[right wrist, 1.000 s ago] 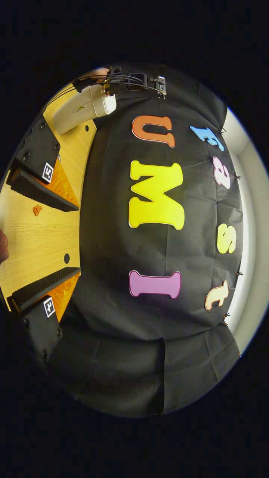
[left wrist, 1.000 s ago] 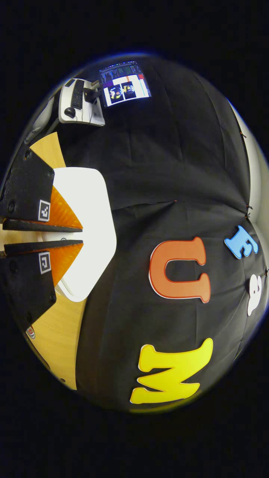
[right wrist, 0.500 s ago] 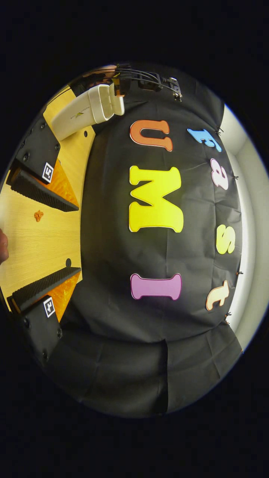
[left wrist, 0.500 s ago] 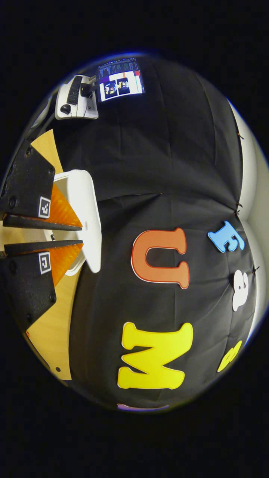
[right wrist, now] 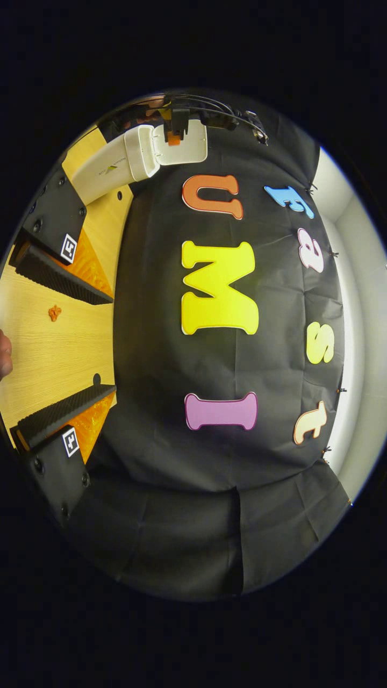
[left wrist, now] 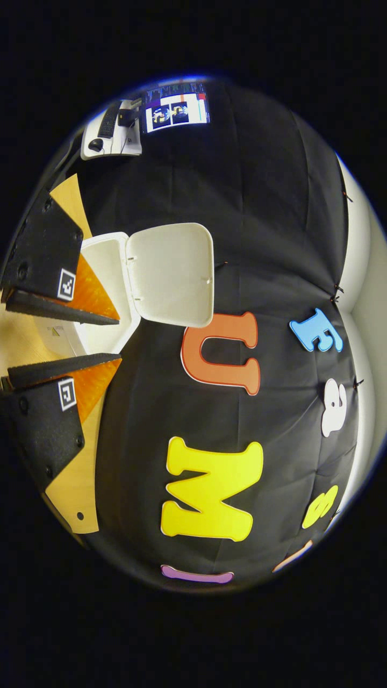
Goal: Press the lid of the desktop garbage bin to open it, pick up the crumpled paper on the desktop and throw it into the bin, then pick up the pop can on the desktop and drop it into the bin, and finally close the garbage bin lid.
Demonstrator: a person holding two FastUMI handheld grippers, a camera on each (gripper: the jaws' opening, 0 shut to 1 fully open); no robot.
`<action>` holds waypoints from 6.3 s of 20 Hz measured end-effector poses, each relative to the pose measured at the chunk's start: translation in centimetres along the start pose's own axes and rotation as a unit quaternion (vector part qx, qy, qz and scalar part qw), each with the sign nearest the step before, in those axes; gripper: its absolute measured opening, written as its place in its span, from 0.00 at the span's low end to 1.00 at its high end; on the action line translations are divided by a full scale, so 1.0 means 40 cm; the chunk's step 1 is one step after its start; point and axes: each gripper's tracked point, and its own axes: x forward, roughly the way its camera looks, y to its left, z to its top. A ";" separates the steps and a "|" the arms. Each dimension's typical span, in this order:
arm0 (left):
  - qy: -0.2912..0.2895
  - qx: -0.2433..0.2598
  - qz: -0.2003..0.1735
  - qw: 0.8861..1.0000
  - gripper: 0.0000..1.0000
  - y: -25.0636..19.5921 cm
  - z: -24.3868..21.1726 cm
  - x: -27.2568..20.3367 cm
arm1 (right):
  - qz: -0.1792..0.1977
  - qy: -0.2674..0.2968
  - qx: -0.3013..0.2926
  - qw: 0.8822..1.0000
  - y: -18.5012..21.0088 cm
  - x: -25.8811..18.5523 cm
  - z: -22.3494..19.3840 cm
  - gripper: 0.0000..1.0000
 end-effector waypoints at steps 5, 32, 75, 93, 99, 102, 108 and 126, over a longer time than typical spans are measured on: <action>-0.024 0.012 -0.052 0.998 0.92 -0.057 0.018 -0.032 | 0.009 -0.014 -0.002 1.000 0.019 -0.002 0.027 0.94; 0.065 0.068 -0.116 0.989 0.97 -0.096 -0.227 -0.308 | 0.137 0.154 -0.022 0.978 0.079 0.174 -0.399 0.94; 0.082 0.077 -0.034 0.993 0.97 0.154 -0.205 -0.412 | 0.147 0.392 -0.065 0.906 0.186 0.395 -0.851 0.04; 0.069 0.041 -0.031 0.996 0.97 0.282 -0.234 -0.383 | 0.319 0.172 0.007 0.932 0.616 0.238 -0.120 0.03; 0.066 0.017 0.000 0.998 0.97 0.389 -0.230 -0.424 | 0.380 0.134 0.011 0.915 0.887 0.230 -0.018 0.03; 0.066 0.016 0.033 0.997 0.97 0.459 -0.229 -0.450 | 0.413 0.124 0.003 0.902 1.020 0.218 0.011 0.02; 0.061 -0.001 0.088 0.994 0.97 0.564 -0.220 -0.498 | 0.458 0.116 -0.038 0.881 1.242 0.204 0.011 0.02; 0.051 0.009 0.116 0.992 0.97 0.621 -0.215 -0.556 | 0.444 0.127 -0.096 0.882 1.421 0.232 -0.093 0.29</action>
